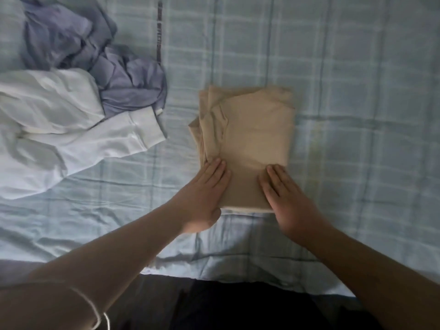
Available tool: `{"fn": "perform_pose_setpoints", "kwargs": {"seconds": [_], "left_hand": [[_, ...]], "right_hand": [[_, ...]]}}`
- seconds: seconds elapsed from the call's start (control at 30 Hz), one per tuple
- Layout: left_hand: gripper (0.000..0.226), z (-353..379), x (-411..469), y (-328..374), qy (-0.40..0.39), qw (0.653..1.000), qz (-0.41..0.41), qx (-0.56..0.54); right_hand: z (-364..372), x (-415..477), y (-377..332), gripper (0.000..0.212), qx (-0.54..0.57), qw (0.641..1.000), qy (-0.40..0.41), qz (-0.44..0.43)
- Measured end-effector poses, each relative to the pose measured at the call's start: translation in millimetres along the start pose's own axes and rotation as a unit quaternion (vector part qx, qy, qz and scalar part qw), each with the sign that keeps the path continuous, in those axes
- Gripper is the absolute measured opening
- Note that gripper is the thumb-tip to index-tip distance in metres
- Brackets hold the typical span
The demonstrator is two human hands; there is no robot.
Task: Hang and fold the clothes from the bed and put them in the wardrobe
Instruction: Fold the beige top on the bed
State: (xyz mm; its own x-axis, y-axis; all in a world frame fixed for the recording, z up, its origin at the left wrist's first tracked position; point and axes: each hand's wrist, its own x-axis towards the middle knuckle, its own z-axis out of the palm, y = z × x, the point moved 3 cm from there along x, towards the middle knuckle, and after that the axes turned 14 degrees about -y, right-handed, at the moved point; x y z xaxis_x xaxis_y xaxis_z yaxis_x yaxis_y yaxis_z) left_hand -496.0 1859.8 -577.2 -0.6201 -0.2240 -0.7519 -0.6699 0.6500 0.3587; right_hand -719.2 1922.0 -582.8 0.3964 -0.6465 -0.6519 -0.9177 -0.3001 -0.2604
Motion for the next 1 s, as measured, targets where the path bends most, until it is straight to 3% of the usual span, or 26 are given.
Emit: {"fn": "perform_pose_setpoints", "kwargs": {"seconds": [0.1, 0.17, 0.27, 0.3, 0.33, 0.4, 0.47, 0.53, 0.57, 0.63, 0.7, 0.77, 0.83, 0.9, 1.0], "left_hand": [[0.073, -30.4, -11.9, -11.7, -0.042, 0.976, 0.02, -0.214], [0.057, -57.7, -15.8, -26.1, -0.042, 0.921, 0.004, -0.387], [0.023, -86.0, -13.2, -56.8, -0.041, 0.838, -0.026, -0.544], [0.021, -96.5, -10.3, -67.2, -0.024, 0.8, -0.011, -0.599], [0.028, -109.8, -6.0, -75.9, 0.003, 0.74, 0.013, -0.673], [0.06, -127.6, 0.6, -93.8, 0.033, 0.643, 0.073, -0.762], [0.081, -134.9, 7.8, -101.2, 0.058, 0.636, 0.102, -0.763], [0.096, -135.0, 16.4, -102.7, 0.093, 0.67, 0.079, -0.732], [0.093, -134.7, 20.4, -100.5, 0.119, 0.697, 0.056, -0.705], [0.064, -131.3, 29.5, -96.0, 0.187, 0.741, -0.004, -0.645], [0.032, -123.6, 38.6, -91.8, 0.249, 0.774, -0.128, -0.568], [0.027, -112.7, 48.2, -87.1, 0.279, 0.797, -0.193, -0.5], [0.025, -100.6, 55.0, -84.3, 0.299, 0.792, -0.226, -0.481], [0.024, -93.3, 56.6, -82.5, 0.319, 0.765, -0.24, -0.506], [0.046, -95.7, 51.0, -76.3, 0.331, 0.714, -0.232, -0.571]], "right_hand": [[-21.7, -3.5, 11.7, 0.075, 0.145, 0.989, -0.01, -0.017], [-60.7, -9.0, 25.3, 0.059, 0.255, 0.967, -0.021, 0.004], [-120.5, 1.2, 47.1, 0.037, 0.344, 0.939, -0.009, 0.022], [-135.3, 8.6, 54.0, 0.03, 0.381, 0.924, 0.013, 0.028], [-146.1, 17.9, 61.3, 0.024, 0.416, 0.907, 0.042, 0.042], [-156.0, 39.7, 77.1, 0.018, 0.467, 0.873, 0.112, 0.087], [-157.4, 62.0, 92.1, 0.017, 0.488, 0.844, 0.177, 0.136], [-158.0, 81.8, 103.3, 0.013, 0.486, 0.828, 0.221, 0.174], [-157.8, 89.9, 107.1, 0.013, 0.477, 0.826, 0.234, 0.191], [-154.4, 100.9, 110.1, 0.019, 0.454, 0.828, 0.244, 0.223], [-145.6, 106.9, 107.9, 0.024, 0.428, 0.838, 0.243, 0.237], [-133.2, 110.6, 103.6, 0.024, 0.395, 0.851, 0.243, 0.247], [-124.7, 114.4, 99.3, 0.024, 0.373, 0.855, 0.253, 0.256], [-122.8, 118.0, 97.2, 0.026, 0.376, 0.848, 0.258, 0.268], [-126.5, 116.7, 98.3, 0.037, 0.422, 0.825, 0.239, 0.291]]}}
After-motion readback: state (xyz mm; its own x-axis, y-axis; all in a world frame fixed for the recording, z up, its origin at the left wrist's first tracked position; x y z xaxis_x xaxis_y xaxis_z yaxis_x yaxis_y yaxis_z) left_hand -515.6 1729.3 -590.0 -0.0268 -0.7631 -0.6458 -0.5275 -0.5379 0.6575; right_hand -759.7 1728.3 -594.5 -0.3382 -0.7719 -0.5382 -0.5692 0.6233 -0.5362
